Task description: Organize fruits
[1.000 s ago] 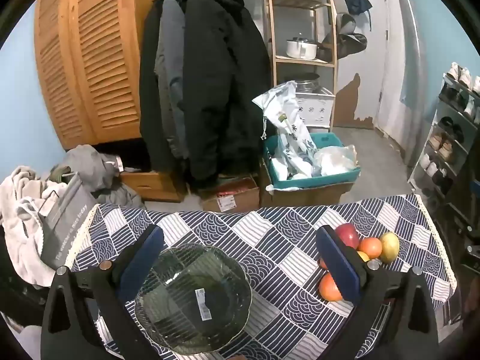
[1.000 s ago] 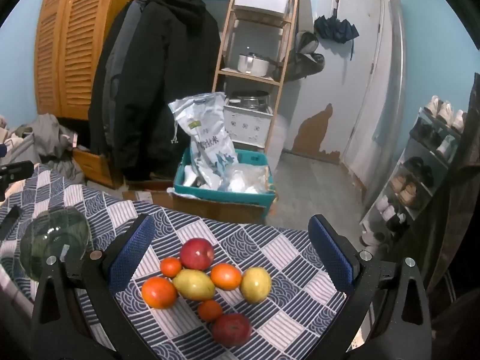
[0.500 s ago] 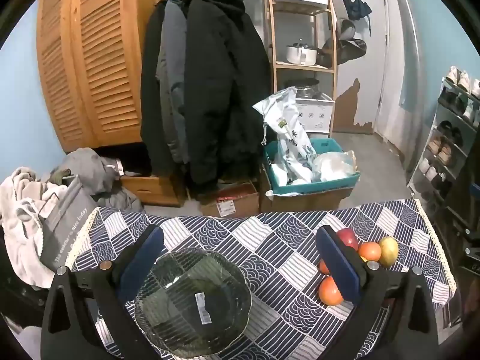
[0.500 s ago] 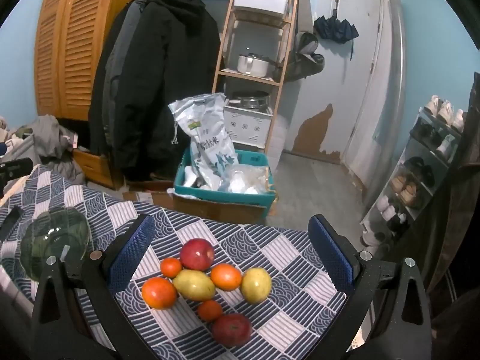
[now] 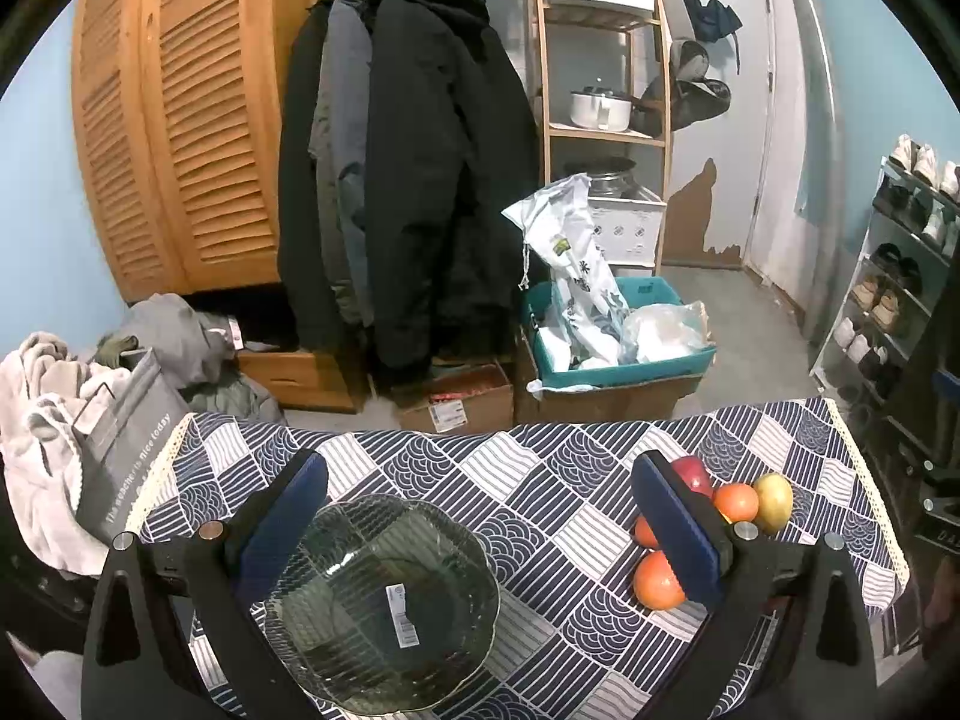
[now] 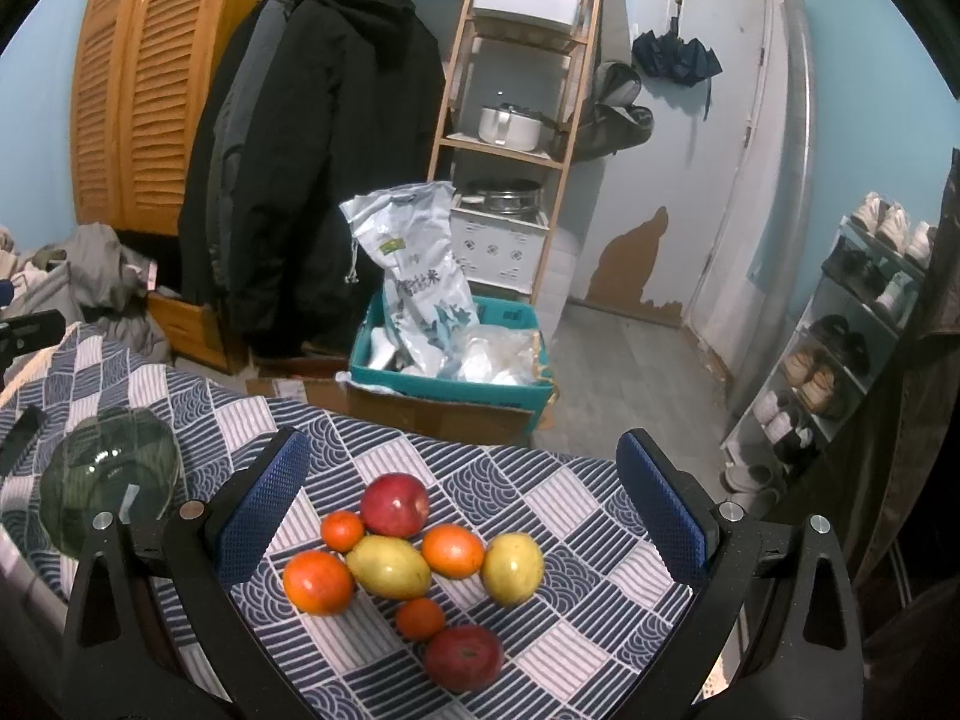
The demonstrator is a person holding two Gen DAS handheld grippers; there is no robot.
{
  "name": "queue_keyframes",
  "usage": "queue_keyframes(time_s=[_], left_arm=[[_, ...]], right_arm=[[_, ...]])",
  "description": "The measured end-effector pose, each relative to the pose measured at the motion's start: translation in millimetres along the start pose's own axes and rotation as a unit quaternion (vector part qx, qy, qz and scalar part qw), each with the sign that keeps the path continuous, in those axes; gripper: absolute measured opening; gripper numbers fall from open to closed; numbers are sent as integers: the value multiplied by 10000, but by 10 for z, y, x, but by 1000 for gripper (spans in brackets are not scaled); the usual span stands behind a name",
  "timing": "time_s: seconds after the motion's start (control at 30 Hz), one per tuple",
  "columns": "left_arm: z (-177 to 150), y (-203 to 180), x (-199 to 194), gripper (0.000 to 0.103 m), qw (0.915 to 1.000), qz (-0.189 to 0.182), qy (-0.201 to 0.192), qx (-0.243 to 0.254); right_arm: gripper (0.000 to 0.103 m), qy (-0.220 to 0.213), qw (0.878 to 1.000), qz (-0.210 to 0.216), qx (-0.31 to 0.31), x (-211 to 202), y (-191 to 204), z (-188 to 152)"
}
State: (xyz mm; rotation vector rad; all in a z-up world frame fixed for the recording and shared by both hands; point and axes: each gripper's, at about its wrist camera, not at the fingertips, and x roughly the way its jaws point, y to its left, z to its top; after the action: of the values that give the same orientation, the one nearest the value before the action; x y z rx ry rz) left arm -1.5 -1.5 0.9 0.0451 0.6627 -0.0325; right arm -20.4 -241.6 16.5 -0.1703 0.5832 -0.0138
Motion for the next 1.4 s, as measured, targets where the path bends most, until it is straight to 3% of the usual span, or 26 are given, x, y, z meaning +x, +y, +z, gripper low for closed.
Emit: queue_keyframes(time_s=[1.4], left_arm=[[112, 10, -30, 102, 10000, -28, -75, 11]], right_arm=[[100, -53, 10000, 5, 25, -45, -30, 65]])
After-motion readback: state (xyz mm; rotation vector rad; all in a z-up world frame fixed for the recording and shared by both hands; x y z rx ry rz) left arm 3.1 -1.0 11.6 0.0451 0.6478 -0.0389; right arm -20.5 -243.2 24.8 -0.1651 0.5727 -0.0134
